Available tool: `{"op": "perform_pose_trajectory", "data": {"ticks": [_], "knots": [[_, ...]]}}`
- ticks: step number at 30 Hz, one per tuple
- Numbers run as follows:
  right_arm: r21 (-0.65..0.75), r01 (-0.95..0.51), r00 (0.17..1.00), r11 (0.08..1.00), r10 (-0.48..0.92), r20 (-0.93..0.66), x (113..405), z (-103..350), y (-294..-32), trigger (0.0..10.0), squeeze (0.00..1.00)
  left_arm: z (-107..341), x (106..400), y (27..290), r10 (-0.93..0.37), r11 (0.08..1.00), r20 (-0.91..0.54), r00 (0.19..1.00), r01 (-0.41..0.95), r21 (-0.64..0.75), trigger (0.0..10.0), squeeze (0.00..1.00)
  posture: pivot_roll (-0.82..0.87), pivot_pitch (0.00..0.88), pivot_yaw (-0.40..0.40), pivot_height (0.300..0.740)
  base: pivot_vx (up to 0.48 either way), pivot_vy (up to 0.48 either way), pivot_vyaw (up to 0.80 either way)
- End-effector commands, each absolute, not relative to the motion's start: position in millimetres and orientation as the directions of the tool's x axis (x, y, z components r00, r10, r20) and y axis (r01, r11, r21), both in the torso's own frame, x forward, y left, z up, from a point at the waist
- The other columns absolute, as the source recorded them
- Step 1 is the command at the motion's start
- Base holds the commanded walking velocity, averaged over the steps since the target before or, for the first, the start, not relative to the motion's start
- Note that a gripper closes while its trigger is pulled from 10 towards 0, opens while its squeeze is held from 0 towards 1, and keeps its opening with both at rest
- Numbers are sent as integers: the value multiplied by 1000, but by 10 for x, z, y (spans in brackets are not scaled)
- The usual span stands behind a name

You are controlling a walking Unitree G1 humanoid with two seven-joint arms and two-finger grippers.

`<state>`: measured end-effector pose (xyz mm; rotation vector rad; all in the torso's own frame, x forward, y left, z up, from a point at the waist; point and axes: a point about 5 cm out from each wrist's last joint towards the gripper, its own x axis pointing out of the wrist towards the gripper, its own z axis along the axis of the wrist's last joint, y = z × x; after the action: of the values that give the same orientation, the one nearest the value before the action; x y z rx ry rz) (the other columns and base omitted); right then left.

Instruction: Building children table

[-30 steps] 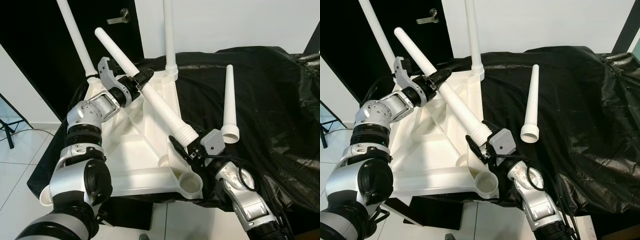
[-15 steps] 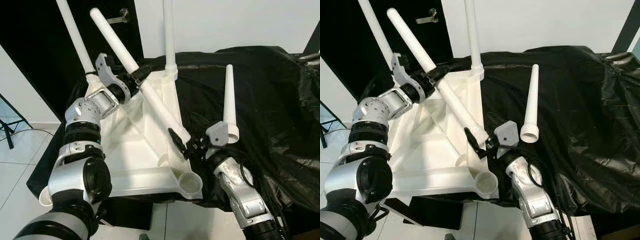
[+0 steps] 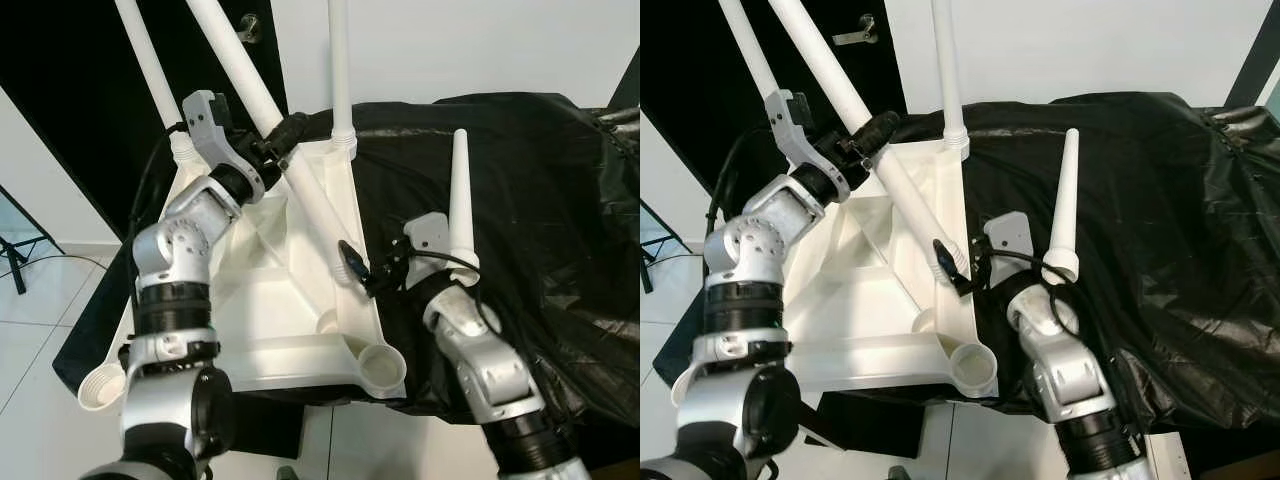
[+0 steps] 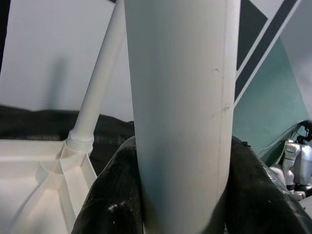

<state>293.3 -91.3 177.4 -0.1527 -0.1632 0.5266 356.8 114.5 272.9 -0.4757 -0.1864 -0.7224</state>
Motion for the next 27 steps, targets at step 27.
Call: {"op": "perform_pose_trajectory", "data": {"ticks": [27], "knots": [[-261, -707, 688, 657, 724, -40, 2976, 1828, -540, 10000, 0, 2793, 3191, 601, -705, 581, 382, 598, 795, -175, 10000, 0, -30, 0, 30, 740, 0, 0, 0]]}}
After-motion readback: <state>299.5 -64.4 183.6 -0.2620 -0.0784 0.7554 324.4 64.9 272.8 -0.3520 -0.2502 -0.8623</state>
